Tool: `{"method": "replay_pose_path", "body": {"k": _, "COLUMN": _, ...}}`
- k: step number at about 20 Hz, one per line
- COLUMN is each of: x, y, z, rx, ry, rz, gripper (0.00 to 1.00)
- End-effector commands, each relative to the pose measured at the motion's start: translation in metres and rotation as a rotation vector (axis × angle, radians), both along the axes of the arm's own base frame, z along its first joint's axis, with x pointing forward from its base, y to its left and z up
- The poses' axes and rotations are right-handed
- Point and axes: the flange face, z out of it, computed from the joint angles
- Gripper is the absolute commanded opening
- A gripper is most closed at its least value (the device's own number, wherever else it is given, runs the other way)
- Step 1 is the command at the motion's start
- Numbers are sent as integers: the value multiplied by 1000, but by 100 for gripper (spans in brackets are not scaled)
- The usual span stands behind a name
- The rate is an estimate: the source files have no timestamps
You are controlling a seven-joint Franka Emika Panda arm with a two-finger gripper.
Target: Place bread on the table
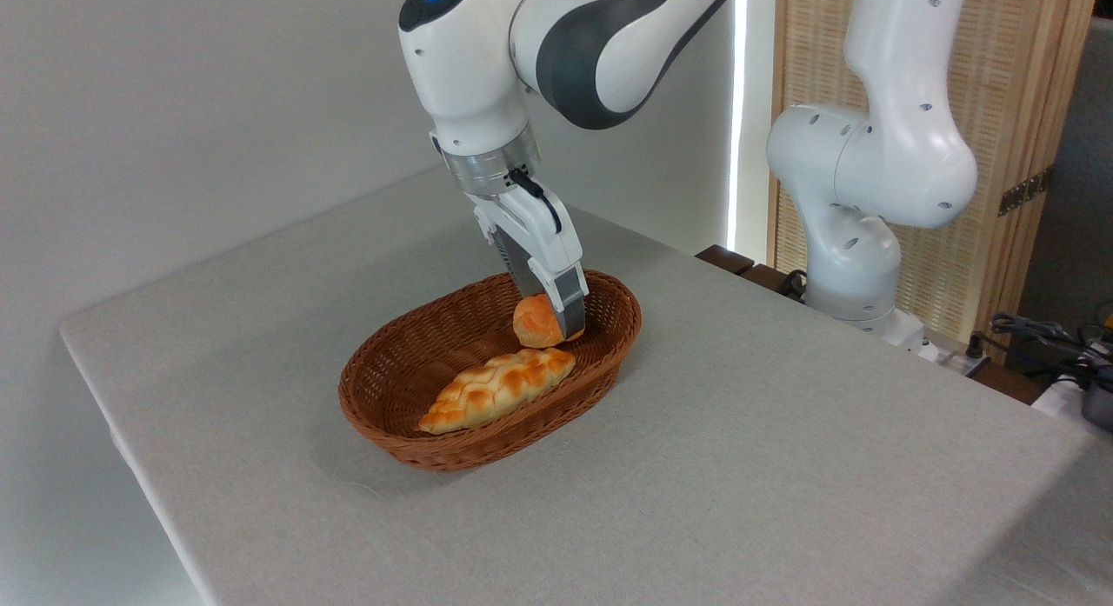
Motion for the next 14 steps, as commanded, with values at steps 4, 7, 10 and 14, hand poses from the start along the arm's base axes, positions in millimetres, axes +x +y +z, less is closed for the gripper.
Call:
{"method": "replay_pose_path", "body": {"k": 4, "x": 4, "y": 9, "z": 25, "rx": -24, "ry": -65, "rz": 30, "gripper": 100}}
{"method": "replay_pose_path", "body": {"k": 7, "x": 11, "y": 23, "z": 35, "rx": -36, "ry": -83, "rz": 61, "gripper": 100}}
{"method": "replay_pose_path", "body": {"k": 10, "x": 7, "y": 18, "z": 29, "rx": -30, "ry": -66, "rz": 48, "gripper": 100}}
{"method": "replay_pose_path", "body": {"k": 14, "x": 6, "y": 17, "z": 24, "rx": -27, "ry": -54, "rz": 44, "gripper": 100}}
